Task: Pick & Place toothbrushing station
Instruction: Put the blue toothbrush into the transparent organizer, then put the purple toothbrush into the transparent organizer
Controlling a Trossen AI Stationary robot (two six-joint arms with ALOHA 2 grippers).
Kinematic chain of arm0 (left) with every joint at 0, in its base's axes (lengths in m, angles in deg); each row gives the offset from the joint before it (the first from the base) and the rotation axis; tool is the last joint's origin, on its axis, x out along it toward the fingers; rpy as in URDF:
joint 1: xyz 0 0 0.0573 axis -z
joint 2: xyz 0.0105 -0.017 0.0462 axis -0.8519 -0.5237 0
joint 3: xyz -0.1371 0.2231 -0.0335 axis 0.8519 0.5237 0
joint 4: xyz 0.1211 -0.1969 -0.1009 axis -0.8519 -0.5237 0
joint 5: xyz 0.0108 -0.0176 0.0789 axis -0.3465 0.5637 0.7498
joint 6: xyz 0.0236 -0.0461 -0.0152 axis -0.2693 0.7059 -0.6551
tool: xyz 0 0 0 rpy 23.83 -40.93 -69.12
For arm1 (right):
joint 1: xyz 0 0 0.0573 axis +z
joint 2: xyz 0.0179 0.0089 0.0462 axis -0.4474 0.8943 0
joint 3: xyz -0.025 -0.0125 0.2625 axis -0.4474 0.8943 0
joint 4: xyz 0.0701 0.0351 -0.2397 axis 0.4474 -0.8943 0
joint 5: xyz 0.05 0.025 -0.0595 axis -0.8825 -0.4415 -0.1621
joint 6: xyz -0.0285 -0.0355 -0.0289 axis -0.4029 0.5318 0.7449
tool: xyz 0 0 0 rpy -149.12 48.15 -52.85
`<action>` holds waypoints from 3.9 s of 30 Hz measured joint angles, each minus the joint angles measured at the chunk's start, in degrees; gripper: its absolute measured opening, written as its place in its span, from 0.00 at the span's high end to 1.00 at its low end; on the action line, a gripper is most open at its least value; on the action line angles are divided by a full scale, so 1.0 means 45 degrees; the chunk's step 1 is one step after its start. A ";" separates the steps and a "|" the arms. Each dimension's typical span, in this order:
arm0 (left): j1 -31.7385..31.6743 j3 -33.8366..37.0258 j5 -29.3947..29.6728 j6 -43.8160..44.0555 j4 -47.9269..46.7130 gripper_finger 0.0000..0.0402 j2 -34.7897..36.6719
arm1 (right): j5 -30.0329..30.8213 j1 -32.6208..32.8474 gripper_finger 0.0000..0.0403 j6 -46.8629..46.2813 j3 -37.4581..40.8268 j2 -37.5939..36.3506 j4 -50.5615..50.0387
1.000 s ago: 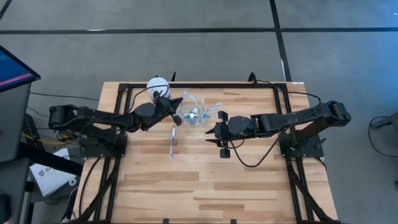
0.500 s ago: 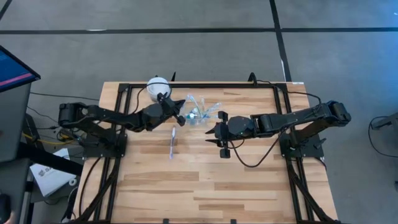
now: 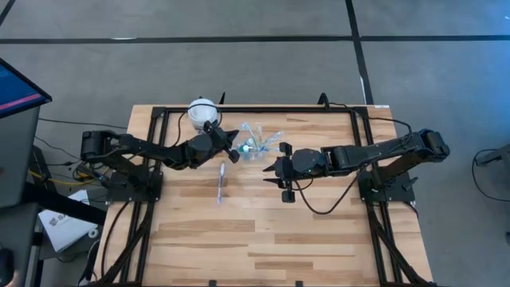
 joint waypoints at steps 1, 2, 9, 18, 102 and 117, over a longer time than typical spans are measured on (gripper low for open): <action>0.0000 0.0000 -0.0003 0.0027 0.0008 1.00 0.0000 | 0.0000 0.0000 0.70 0.0000 0.0000 0.0000 0.0000; 0.0000 0.0000 -0.0003 0.0035 0.0017 1.00 0.0000 | 0.0000 0.0000 0.70 0.0000 0.0000 0.0000 -0.0002; 0.0005 0.0000 -0.0003 0.0044 0.0032 1.00 0.0000 | 0.0000 0.0000 0.70 0.0005 0.0000 0.0000 -0.0005; 0.0015 0.0000 -0.0008 0.0097 -0.0001 0.92 0.0049 | 0.0000 0.0000 0.70 0.0010 0.0000 0.0000 -0.0019; 0.7223 0.0069 -0.1749 0.9972 -1.1910 0.85 0.2823 | 0.0000 -0.0170 0.70 -0.0102 -0.0010 0.0000 -0.0101; 0.8194 0.0733 -0.1091 0.9864 -1.1796 0.87 0.3051 | -0.0003 -0.0170 0.70 -0.0105 -0.0010 0.0000 -0.0088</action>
